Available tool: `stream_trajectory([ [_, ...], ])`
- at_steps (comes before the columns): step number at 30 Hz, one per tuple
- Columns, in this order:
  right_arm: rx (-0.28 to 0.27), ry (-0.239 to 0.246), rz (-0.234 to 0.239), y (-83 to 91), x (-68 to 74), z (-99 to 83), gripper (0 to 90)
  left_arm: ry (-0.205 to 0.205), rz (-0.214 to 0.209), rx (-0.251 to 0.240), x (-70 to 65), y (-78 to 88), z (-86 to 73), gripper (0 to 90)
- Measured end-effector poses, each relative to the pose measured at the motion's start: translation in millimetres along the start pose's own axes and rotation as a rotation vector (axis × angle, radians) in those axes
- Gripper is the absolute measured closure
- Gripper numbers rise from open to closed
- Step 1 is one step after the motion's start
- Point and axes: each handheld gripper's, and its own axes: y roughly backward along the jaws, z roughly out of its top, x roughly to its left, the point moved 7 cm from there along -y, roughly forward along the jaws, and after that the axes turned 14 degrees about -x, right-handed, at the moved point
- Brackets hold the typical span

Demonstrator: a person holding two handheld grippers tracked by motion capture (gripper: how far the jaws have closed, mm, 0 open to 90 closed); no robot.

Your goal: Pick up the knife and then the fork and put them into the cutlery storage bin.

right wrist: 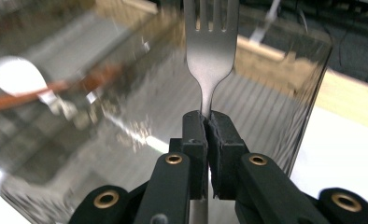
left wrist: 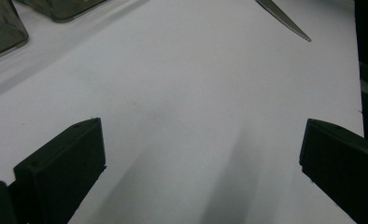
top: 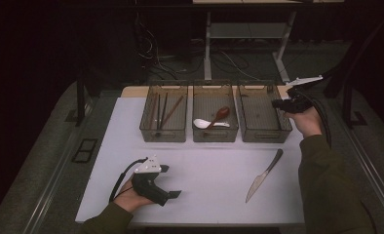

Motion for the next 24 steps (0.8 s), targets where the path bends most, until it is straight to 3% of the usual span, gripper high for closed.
stream_trajectory([
  [10, 0.146, 0.001, 0.018, -6.5, -1.8, -26.8, 85.2, 0.003, -0.004, 0.007, -0.6, -1.3, -1.1, 0.0],
  [18, 0.16, 0.005, 0.032, -12.4, 1.5, -29.3, 83.7, 0.004, -0.005, 0.011, -1.0, -1.4, -1.4, 0.0],
  [24, 0.136, 0.001, 0.02, -12.5, 3.8, -27.0, 64.2, 0.003, -0.007, 0.013, -1.0, -1.3, -1.7, 0.0],
])
